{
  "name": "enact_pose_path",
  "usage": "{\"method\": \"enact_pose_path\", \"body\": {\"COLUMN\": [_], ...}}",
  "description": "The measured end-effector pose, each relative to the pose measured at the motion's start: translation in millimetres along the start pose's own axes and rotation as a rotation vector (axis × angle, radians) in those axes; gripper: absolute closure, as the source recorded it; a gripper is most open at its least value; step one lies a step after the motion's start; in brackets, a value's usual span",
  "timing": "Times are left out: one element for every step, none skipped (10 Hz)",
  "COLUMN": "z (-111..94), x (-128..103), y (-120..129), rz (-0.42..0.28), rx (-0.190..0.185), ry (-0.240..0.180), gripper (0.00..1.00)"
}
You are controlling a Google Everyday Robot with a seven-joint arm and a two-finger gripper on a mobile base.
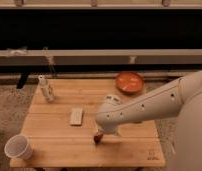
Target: Place the pepper on the white sponge
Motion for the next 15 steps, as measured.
{"method": "enact_pose_path", "body": {"z": [0, 2, 4, 10, 13, 22, 32, 39, 42, 49, 52, 53, 53, 53, 51], "x": [3, 4, 4, 4, 4, 3, 0, -6, -13, -21, -24, -26, -27, -25, -24], "y": [12, 22, 31, 43, 49, 45, 44, 42, 37, 31, 32, 31, 33, 34, 37], "rz": [-0.02, -0.037, -0.058, -0.084, -0.095, -0.103, -0.107, -0.106, -0.1, -0.088, -0.086, -0.089, -0.093, -0.105, -0.116], "rx": [-0.005, -0.01, -0.013, -0.021, -0.03, -0.02, -0.021, -0.024, -0.022, -0.021, -0.026, -0.03, -0.035, -0.037, -0.039], "ry": [0.006, 0.006, 0.007, 0.008, 0.008, 0.013, 0.017, 0.019, 0.022, 0.032, 0.037, 0.038, 0.039, 0.041, 0.042], "gripper": [0.2, 0.2, 0.2, 0.2, 0.2, 0.2, 0.2, 0.2, 0.2, 0.21, 0.28, 0.36, 0.46, 0.58, 0.66]}}
